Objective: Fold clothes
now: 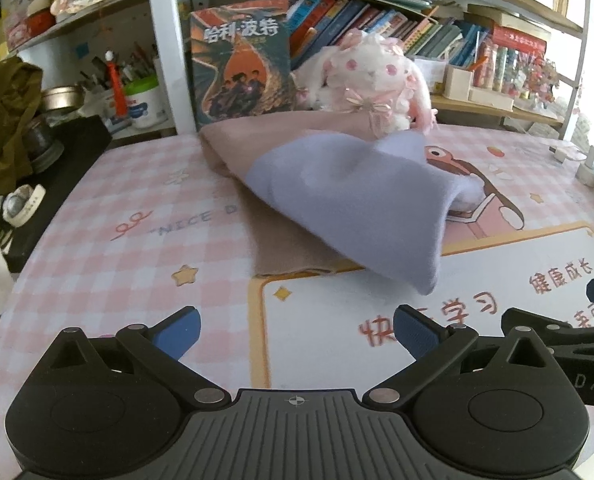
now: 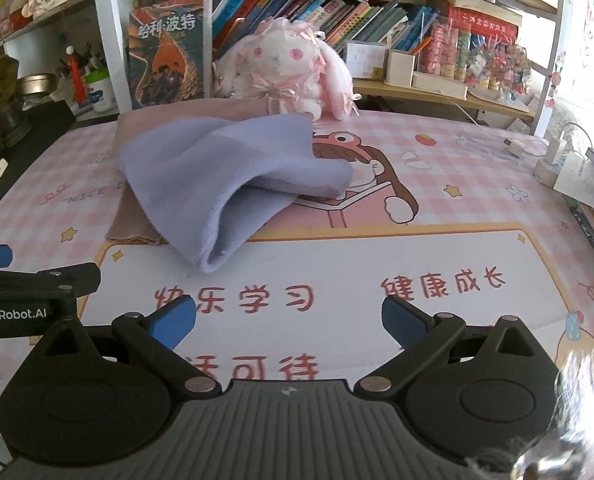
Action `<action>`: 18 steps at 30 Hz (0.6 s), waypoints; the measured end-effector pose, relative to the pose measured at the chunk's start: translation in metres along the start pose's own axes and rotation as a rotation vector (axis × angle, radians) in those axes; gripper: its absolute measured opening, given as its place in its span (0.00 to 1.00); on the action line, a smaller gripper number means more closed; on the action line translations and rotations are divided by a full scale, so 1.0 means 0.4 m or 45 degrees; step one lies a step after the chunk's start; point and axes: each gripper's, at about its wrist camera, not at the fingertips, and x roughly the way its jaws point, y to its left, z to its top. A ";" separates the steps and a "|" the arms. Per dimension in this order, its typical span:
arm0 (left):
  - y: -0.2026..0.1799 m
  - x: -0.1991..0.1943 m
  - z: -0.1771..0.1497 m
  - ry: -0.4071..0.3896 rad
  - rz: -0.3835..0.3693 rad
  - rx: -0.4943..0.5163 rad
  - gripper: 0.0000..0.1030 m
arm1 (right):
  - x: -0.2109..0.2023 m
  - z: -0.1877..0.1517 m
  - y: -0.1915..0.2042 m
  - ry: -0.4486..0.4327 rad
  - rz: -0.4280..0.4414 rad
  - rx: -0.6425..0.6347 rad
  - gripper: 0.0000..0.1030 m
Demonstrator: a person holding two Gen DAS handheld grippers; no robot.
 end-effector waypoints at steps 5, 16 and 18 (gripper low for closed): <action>-0.057 0.013 0.010 0.003 0.018 -0.020 1.00 | 0.018 0.015 -0.056 0.001 0.039 -0.001 0.97; -0.196 0.032 0.008 -0.002 0.102 -0.145 1.00 | 0.076 0.043 -0.226 0.032 0.200 -0.058 0.97; -0.217 0.029 0.009 -0.006 0.134 -0.150 1.00 | 0.086 0.041 -0.251 0.041 0.238 -0.048 0.97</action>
